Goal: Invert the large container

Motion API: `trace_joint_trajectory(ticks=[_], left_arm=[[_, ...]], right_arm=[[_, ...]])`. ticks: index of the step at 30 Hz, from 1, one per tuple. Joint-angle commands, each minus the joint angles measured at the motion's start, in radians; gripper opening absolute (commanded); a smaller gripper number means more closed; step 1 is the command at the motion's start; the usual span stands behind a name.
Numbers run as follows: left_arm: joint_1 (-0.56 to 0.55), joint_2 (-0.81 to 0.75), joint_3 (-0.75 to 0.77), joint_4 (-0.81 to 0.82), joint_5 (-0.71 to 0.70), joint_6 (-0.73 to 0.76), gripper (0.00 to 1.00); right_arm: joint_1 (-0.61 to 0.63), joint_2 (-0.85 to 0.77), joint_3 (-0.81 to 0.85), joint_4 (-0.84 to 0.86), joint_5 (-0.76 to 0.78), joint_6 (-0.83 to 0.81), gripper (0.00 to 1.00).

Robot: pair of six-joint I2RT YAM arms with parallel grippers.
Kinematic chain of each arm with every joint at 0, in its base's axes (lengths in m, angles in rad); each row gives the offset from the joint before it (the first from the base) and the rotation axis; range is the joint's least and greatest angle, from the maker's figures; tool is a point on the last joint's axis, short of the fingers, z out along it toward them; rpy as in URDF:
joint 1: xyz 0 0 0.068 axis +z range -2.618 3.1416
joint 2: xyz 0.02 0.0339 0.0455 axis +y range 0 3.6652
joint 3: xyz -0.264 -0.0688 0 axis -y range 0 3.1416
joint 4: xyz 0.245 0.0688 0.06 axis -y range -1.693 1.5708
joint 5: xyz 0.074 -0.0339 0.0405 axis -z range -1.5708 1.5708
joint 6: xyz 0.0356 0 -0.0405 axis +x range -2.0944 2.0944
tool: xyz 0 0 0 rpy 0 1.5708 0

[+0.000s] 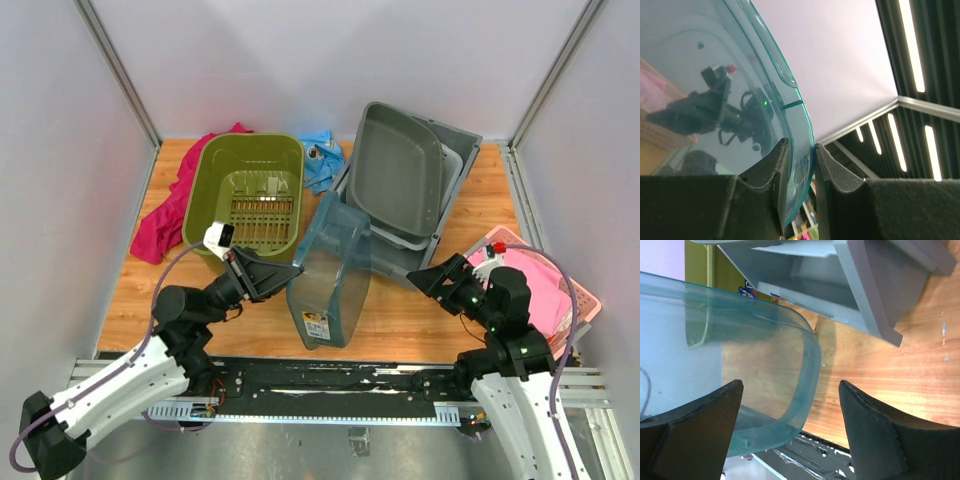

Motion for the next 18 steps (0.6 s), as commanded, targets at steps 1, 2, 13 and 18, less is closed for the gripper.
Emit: trace_joint_trajectory(ticks=[1, 2, 13, 18], left_arm=[[-0.005, -0.161, -0.054, -0.16, -0.175, -0.029, 0.0], [-0.005, -0.209, -0.065, -0.224, -0.209, -0.035, 0.0], [-0.005, -0.564, -0.035, -1.09, -0.435, -0.085, 0.0], [-0.005, -0.545, -0.021, -1.138, -0.381, 0.01, 0.0]], right_arm=[[0.022, -0.02, -0.043, 0.048, -0.038, 0.082, 0.79], [0.023, -0.015, -0.044, 0.047, -0.035, 0.081, 0.79], [0.022, 0.063, -0.054, 0.046, 0.011, 0.091, 0.79], [0.021, 0.09, -0.069, 0.065, 0.001, 0.093, 0.8]])
